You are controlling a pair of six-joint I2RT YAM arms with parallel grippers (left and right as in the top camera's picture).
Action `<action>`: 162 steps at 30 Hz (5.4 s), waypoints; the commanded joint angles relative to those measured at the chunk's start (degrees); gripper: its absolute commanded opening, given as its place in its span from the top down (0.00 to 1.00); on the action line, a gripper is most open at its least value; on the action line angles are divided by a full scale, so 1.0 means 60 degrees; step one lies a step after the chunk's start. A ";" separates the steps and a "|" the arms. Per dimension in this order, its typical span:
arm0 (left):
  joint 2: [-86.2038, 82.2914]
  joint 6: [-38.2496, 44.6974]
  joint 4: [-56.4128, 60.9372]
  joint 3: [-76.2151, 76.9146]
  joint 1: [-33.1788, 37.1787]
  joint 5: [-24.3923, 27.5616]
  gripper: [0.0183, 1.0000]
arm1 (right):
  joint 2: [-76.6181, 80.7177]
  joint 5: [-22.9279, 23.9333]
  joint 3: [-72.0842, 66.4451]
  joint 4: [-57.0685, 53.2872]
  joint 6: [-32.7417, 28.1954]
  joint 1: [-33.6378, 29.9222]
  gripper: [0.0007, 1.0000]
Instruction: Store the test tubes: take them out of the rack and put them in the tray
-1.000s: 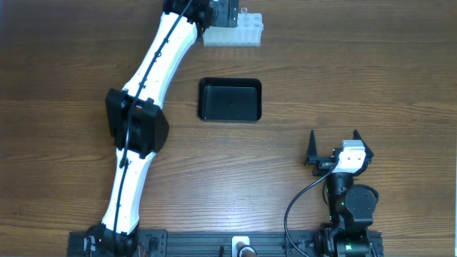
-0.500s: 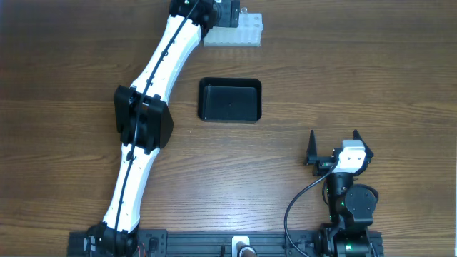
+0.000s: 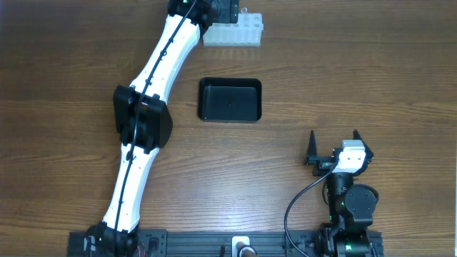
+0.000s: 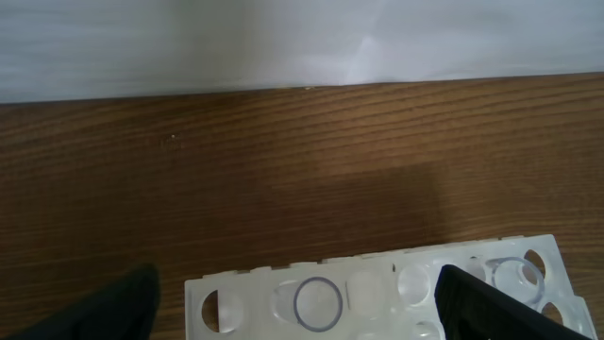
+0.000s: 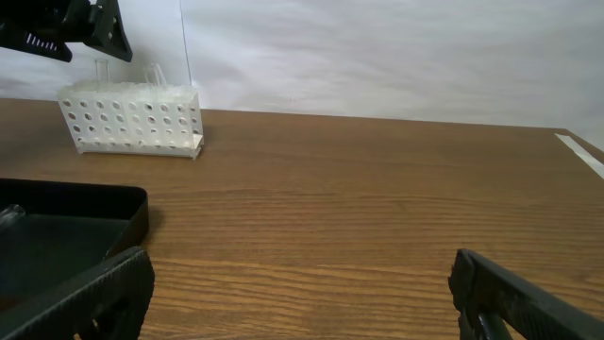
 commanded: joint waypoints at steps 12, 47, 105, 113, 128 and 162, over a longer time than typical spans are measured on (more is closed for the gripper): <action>0.0448 0.0131 0.0026 0.0248 0.0076 0.0058 0.53 | -0.0076 -0.0080 -0.0084 -0.0004 0.0091 -0.0069 0.01; -0.0310 0.0138 0.0029 0.0259 0.0069 0.0051 0.98 | -0.0076 -0.0080 -0.0084 -0.0004 0.0091 -0.0069 0.01; -0.0120 -0.0240 -0.7457 0.0248 -0.0907 0.2076 0.98 | -0.0076 -0.0080 -0.0084 -0.0004 0.0091 -0.0069 0.01; 0.0233 -0.0240 -0.7380 0.0248 -0.0798 0.2069 0.96 | -0.0076 -0.0080 -0.0084 -0.0004 0.0091 -0.0069 0.01; 0.0707 -0.0663 -0.7315 0.0248 -0.0477 0.2109 0.97 | -0.0076 -0.0080 -0.0084 -0.0004 0.0091 -0.0069 0.01; -0.0295 -0.0663 -0.7206 0.0248 -0.0659 0.2634 0.62 | -0.0076 -0.0080 -0.0084 -0.0004 0.0091 -0.0069 0.01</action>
